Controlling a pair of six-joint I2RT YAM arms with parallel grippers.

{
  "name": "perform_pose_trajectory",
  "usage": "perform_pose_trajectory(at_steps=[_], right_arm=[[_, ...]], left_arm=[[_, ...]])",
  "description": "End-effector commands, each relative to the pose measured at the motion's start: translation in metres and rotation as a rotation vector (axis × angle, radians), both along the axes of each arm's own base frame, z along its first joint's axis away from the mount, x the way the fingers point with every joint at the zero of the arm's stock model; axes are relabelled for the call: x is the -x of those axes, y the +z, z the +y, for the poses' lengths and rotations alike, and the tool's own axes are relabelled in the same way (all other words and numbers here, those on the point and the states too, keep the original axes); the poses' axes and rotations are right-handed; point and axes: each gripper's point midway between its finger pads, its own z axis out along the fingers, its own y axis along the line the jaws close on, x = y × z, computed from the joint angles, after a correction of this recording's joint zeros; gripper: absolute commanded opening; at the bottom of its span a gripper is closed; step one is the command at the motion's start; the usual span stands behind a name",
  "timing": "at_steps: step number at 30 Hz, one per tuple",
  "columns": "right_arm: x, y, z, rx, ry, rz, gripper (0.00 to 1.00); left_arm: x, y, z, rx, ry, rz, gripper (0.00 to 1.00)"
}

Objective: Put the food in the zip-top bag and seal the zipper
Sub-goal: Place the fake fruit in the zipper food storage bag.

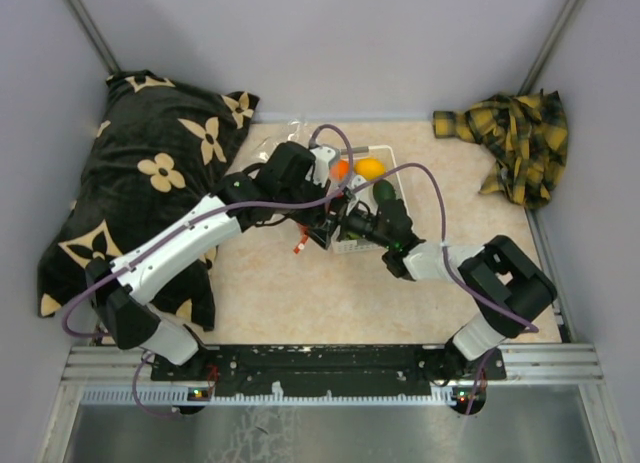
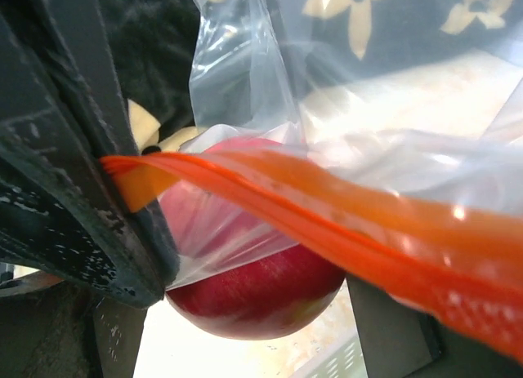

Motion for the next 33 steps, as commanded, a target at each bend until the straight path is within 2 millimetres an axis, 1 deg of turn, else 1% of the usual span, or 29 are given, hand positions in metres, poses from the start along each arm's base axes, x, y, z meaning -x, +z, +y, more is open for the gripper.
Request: perform_pose_trajectory(at_steps=[1, 5, 9, 13, 14, 16, 19, 21, 23, 26, 29, 30, 33], right_arm=[[-0.012, 0.035, -0.003, -0.119, -0.062, -0.079, 0.8], [-0.008, 0.041, -0.002, -0.119, -0.041, -0.082, 0.85], [-0.003, 0.043, -0.004, -0.075, -0.028, -0.07, 0.86], [-0.002, 0.046, -0.013, -0.051, -0.067, -0.058, 0.86], [-0.002, 0.047, -0.015, -0.058, -0.078, -0.062, 0.85], [-0.001, 0.05, -0.016, -0.067, -0.081, -0.055, 0.85], [0.006, 0.05, -0.008, -0.054, -0.016, -0.045, 0.85], [0.011, 0.046, -0.003, -0.039, 0.036, -0.041, 0.85], [0.013, 0.039, 0.001, -0.003, 0.064, -0.043, 0.85], [0.006, 0.028, 0.0, 0.047, 0.05, -0.049, 0.87], [-0.001, 0.018, 0.002, 0.087, 0.036, -0.047, 0.93], [-0.002, 0.012, 0.002, 0.112, 0.039, -0.026, 0.95], [-0.005, 0.007, 0.006, 0.148, 0.059, -0.005, 0.96]], left_arm=[[0.007, 0.006, -0.006, 0.072, 0.025, 0.043, 0.0], [-0.001, 0.019, 0.002, 0.167, 0.078, 0.061, 0.0], [-0.01, 0.024, 0.013, 0.275, 0.132, 0.094, 0.0], [-0.015, 0.021, 0.02, 0.359, 0.184, 0.149, 0.0], [-0.015, 0.018, 0.022, 0.373, 0.198, 0.165, 0.0], [-0.015, 0.019, 0.022, 0.428, 0.204, 0.189, 0.0], [-0.01, 0.028, 0.018, 0.535, 0.167, 0.226, 0.0], [-0.008, 0.03, 0.017, 0.584, 0.153, 0.256, 0.0], [-0.007, 0.029, 0.019, 0.614, 0.15, 0.292, 0.0], [-0.006, 0.023, 0.023, 0.656, 0.154, 0.349, 0.0], [-0.004, 0.016, 0.024, 0.686, 0.143, 0.388, 0.0], [-0.004, 0.013, 0.024, 0.685, 0.149, 0.396, 0.0], [-0.008, 0.006, 0.03, 0.674, 0.185, 0.395, 0.0]])
